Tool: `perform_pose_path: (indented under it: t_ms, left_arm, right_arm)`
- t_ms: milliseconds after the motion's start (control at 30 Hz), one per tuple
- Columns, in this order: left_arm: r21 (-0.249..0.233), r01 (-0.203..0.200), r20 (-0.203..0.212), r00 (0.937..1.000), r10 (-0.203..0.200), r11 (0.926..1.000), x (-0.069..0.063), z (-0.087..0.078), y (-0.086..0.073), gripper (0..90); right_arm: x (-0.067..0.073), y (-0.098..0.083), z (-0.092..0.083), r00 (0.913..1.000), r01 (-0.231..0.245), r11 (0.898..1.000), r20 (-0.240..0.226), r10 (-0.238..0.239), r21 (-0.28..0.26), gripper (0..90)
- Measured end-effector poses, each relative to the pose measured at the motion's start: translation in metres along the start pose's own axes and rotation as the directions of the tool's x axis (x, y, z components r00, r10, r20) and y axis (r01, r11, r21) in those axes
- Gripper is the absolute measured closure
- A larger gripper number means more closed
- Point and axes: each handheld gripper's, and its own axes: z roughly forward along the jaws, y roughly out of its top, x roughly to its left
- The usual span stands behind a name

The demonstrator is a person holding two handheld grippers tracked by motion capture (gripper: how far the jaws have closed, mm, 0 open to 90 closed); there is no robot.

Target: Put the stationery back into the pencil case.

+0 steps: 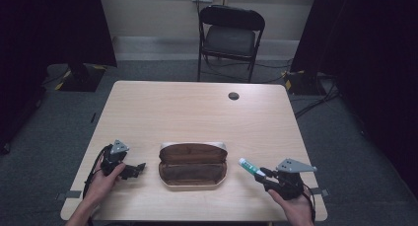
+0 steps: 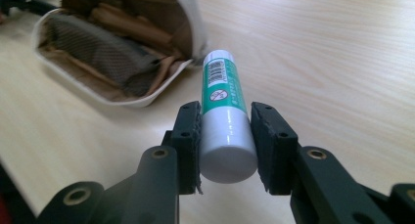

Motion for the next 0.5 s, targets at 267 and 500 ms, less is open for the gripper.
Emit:
perform_pose_path:
  t_ms: [267,500]
  left_arm:
    - [0.0,0.0,-0.001,1.0,0.0,1.0,0.0,0.0,0.0,0.0]
    - [0.0,0.0,0.0,1.0,0.0,1.0,0.0,0.0,0.0,0.0]
  right_arm:
    - [0.023,0.005,-0.001,0.9947,0.069,0.997,-0.074,-0.071,-0.03,65.6]
    - [0.04,0.018,0.015,0.9801,0.124,0.991,-0.151,-0.129,-0.046,65.6]
